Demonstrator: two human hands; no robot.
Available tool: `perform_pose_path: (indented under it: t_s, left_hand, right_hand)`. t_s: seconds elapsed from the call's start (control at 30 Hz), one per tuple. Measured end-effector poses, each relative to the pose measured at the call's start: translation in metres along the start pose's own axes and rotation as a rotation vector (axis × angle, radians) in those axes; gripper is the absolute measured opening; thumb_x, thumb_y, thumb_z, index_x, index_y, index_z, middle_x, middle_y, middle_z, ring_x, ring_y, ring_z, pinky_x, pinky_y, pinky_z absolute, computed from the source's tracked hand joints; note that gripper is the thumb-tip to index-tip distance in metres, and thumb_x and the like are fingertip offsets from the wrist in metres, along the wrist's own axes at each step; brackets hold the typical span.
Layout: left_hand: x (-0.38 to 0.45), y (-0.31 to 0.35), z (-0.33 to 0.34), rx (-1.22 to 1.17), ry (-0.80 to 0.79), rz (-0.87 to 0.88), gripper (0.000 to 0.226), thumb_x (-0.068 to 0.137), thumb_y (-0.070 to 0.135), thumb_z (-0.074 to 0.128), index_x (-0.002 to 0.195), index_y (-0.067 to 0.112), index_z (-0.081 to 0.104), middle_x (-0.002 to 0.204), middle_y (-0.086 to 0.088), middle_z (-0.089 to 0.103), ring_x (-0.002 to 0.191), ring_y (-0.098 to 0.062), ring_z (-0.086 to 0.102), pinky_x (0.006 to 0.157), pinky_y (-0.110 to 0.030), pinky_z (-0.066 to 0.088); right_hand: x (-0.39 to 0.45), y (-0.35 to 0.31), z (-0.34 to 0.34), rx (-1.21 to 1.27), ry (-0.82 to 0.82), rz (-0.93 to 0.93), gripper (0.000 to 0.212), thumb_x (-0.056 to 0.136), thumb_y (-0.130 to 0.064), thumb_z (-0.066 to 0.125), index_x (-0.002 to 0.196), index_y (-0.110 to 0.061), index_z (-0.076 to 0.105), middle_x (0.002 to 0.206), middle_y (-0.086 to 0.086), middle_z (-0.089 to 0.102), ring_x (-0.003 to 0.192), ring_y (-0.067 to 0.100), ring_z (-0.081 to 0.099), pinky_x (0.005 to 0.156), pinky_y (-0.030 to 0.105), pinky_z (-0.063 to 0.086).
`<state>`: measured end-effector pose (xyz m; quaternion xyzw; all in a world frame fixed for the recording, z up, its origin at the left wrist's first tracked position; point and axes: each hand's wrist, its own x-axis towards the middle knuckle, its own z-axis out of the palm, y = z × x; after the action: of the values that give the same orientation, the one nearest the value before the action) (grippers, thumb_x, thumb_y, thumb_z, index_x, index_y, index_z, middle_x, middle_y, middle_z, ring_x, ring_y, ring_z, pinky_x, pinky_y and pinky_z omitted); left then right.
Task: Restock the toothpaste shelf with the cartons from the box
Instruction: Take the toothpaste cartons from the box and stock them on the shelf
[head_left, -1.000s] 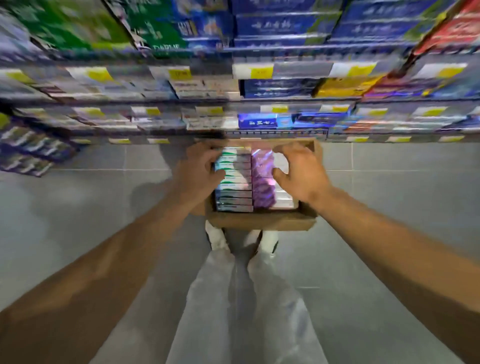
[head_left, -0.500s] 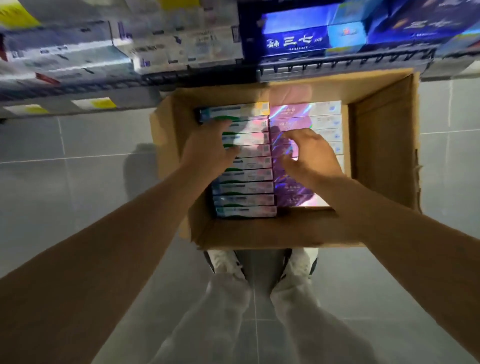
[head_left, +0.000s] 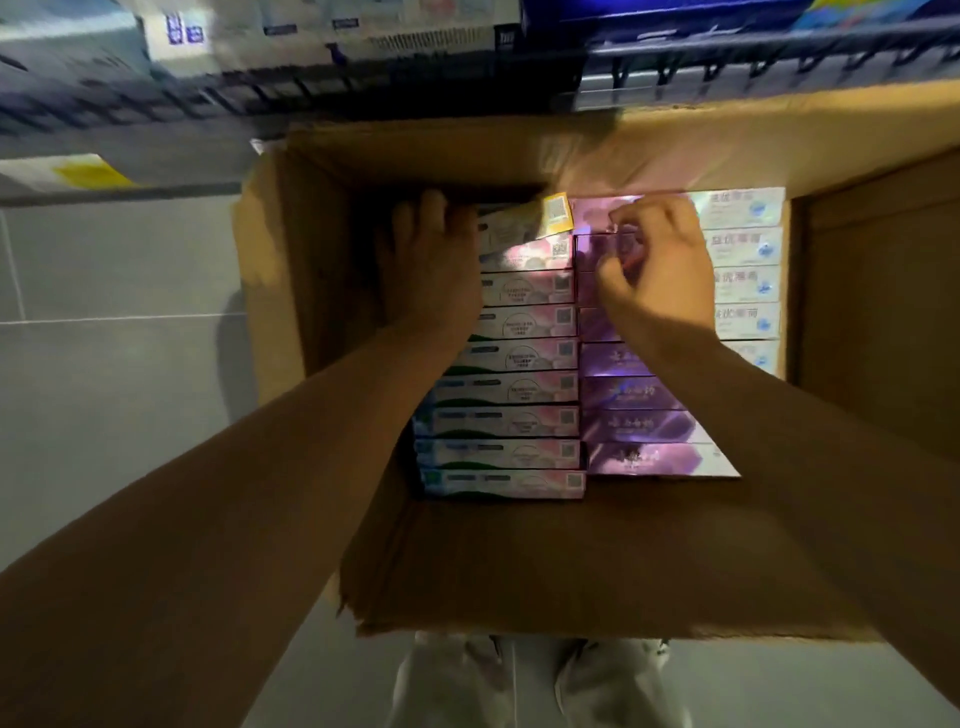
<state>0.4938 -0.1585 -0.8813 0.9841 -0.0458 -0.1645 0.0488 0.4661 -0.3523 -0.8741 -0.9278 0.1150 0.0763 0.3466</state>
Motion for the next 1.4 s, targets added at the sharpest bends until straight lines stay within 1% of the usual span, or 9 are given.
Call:
perform_pose_path:
  t_s: [0.17, 0.3, 0.37, 0.43, 0.63, 0.87, 0.97, 1.17, 1.4]
  left_hand:
    - [-0.028, -0.004, 0.009, -0.106, -0.073, -0.013, 0.045, 0.090, 0.019, 0.056, 0.133, 0.015, 0.044, 0.136, -0.018, 0.043, 0.124, -0.039, 0.042, 0.104, -0.054, 0.035]
    - [-0.083, -0.002, 0.018, -0.196, -0.241, -0.051, 0.054, 0.093, 0.023, 0.054, 0.144, 0.025, 0.034, 0.138, -0.012, 0.042, 0.126, -0.032, 0.041, 0.106, -0.049, 0.034]
    - [-0.100, -0.007, 0.024, -0.223, -0.273, -0.079, 0.057, 0.094, 0.024, 0.053, 0.146, 0.028, 0.031, 0.141, -0.009, 0.040, 0.130, -0.029, 0.038, 0.108, -0.048, 0.032]
    - [-0.108, -0.011, 0.026, -0.259, -0.287, -0.109, 0.058, 0.094, 0.025, 0.053, 0.147, 0.029, 0.030, 0.144, -0.007, 0.038, 0.132, -0.028, 0.036, 0.110, -0.048, 0.030]
    - [-0.106, -0.011, 0.027, -0.296, -0.291, -0.140, 0.058, 0.093, 0.025, 0.055, 0.146, 0.030, 0.032, 0.139, -0.006, 0.043, 0.127, -0.026, 0.040, 0.109, -0.045, 0.033]
    - [-0.105, -0.012, 0.027, -0.350, -0.268, -0.139, 0.056, 0.093, 0.023, 0.056, 0.145, 0.026, 0.036, 0.134, -0.007, 0.046, 0.123, -0.025, 0.043, 0.107, -0.044, 0.035]
    - [-0.107, -0.009, 0.025, -0.347, -0.273, -0.147, 0.056, 0.093, 0.024, 0.056, 0.145, 0.027, 0.036, 0.134, -0.007, 0.045, 0.124, -0.025, 0.043, 0.108, -0.044, 0.034]
    - [-0.127, 0.001, -0.004, -0.371, -0.264, -0.090, 0.054, 0.092, 0.025, 0.055, 0.144, 0.027, 0.037, 0.134, -0.010, 0.046, 0.121, -0.027, 0.047, 0.101, -0.047, 0.042]
    - [-0.168, 0.012, -0.129, -0.423, -0.276, 0.003, 0.053, 0.092, 0.026, 0.056, 0.143, 0.028, 0.039, 0.132, -0.008, 0.049, 0.120, -0.025, 0.048, 0.099, -0.047, 0.043]
  right_hand:
    - [-0.001, 0.004, -0.005, 0.007, -0.007, -0.027, 0.034, 0.078, -0.010, 0.053, 0.110, -0.018, 0.063, 0.114, 0.007, 0.055, 0.104, 0.022, 0.054, 0.088, 0.021, 0.038]
    - [0.013, -0.003, 0.008, -0.143, -0.183, -0.089, 0.038, 0.079, -0.006, 0.053, 0.112, -0.018, 0.066, 0.118, 0.006, 0.060, 0.112, 0.026, 0.053, 0.092, 0.020, 0.036]
    - [0.022, -0.011, 0.023, -0.206, -0.303, -0.215, 0.034, 0.080, -0.008, 0.058, 0.113, -0.012, 0.067, 0.117, 0.011, 0.063, 0.110, 0.032, 0.056, 0.096, 0.031, 0.044]
    - [0.027, -0.014, 0.040, -0.276, -0.363, -0.360, 0.030, 0.077, -0.009, 0.057, 0.105, -0.004, 0.066, 0.111, 0.017, 0.064, 0.102, 0.039, 0.058, 0.086, 0.044, 0.050]
    - [0.023, -0.022, 0.060, -0.602, -0.339, -0.357, 0.055, 0.072, -0.010, 0.068, 0.124, -0.008, 0.050, 0.115, 0.020, 0.052, 0.100, 0.042, 0.048, 0.077, 0.044, 0.041]
    - [0.020, -0.028, 0.061, -0.579, -0.352, -0.301, 0.041, 0.085, -0.009, 0.058, 0.123, -0.004, 0.045, 0.119, 0.022, 0.052, 0.111, 0.040, 0.046, 0.071, 0.041, 0.034]
    - [0.016, -0.028, 0.057, -0.514, -0.336, -0.319, 0.048, 0.079, -0.009, 0.064, 0.124, -0.008, 0.047, 0.114, 0.019, 0.057, 0.108, 0.039, 0.048, 0.070, 0.040, 0.039]
    - [-0.004, -0.048, 0.008, -0.382, -0.219, -0.364, 0.046, 0.082, -0.020, 0.063, 0.127, -0.022, 0.056, 0.110, 0.012, 0.063, 0.101, 0.037, 0.052, 0.085, 0.036, 0.040]
    - [-0.055, -0.112, -0.117, -0.241, -0.155, -0.274, 0.045, 0.084, -0.027, 0.060, 0.128, -0.027, 0.057, 0.107, 0.005, 0.063, 0.102, 0.028, 0.054, 0.080, 0.026, 0.033]
